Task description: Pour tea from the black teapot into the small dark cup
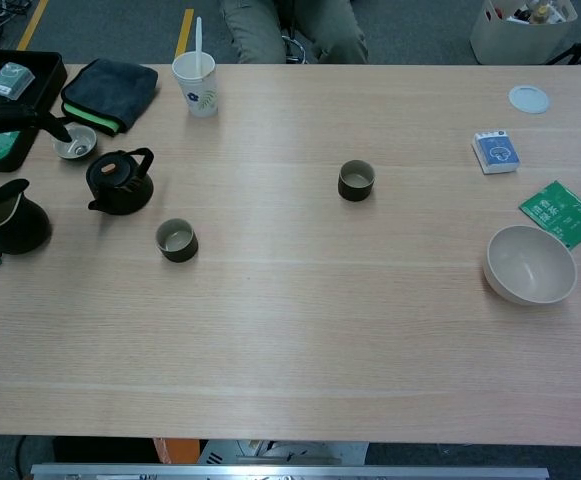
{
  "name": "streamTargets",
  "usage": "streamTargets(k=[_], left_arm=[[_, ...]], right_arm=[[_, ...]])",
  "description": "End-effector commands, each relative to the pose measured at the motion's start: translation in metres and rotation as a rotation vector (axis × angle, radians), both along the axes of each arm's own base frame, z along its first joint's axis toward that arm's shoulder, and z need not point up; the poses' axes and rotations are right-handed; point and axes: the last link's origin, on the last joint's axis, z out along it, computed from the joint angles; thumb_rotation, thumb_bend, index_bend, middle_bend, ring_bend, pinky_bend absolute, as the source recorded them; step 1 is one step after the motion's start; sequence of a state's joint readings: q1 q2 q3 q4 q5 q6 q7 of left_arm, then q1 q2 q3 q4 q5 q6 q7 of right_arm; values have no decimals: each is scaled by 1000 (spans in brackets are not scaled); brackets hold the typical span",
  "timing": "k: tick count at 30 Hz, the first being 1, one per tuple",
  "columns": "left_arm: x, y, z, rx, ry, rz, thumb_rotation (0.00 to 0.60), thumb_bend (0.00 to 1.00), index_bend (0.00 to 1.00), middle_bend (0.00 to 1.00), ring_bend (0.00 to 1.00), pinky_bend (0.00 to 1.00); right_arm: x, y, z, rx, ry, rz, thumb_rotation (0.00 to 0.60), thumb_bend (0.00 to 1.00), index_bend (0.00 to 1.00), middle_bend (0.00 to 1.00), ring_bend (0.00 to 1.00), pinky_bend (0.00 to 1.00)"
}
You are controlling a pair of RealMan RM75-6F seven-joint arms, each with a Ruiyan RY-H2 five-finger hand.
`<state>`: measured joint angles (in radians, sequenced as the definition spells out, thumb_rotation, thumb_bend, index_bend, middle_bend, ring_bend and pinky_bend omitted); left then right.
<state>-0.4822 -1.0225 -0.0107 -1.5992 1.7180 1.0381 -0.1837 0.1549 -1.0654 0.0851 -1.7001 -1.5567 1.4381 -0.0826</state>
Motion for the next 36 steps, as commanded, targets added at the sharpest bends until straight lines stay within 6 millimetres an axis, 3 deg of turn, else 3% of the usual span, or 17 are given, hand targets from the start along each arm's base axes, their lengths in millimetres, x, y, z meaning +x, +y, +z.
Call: streamTargets(k=[1, 5, 10, 20, 36], left_arm=[[9, 16, -12, -46, 11, -28, 600, 346, 140, 160, 126, 128], [14, 30, -28, -88, 42, -45, 600, 267, 61, 94, 75, 115], [18, 46, -47, -108, 71, -76, 600, 246, 2, 47, 44, 103], [21, 75, -79, -126, 105, -98, 600, 246, 0, 43, 44, 103], [7, 105, -105, -105, 140, -57, 600, 245, 0, 45, 44, 104]], right_arm=[[0, 0, 0, 0, -1, 0, 600, 208, 263, 293, 206, 309], [1, 1, 0, -4, 0, 0, 600, 208, 263, 293, 206, 309], [1, 2, 1, -5, -2, -5, 600, 208, 263, 293, 206, 309], [0, 5, 2, -8, -6, -13, 600, 208, 263, 293, 206, 310], [-5, 9, 3, -15, -18, -33, 600, 208, 263, 293, 206, 309]])
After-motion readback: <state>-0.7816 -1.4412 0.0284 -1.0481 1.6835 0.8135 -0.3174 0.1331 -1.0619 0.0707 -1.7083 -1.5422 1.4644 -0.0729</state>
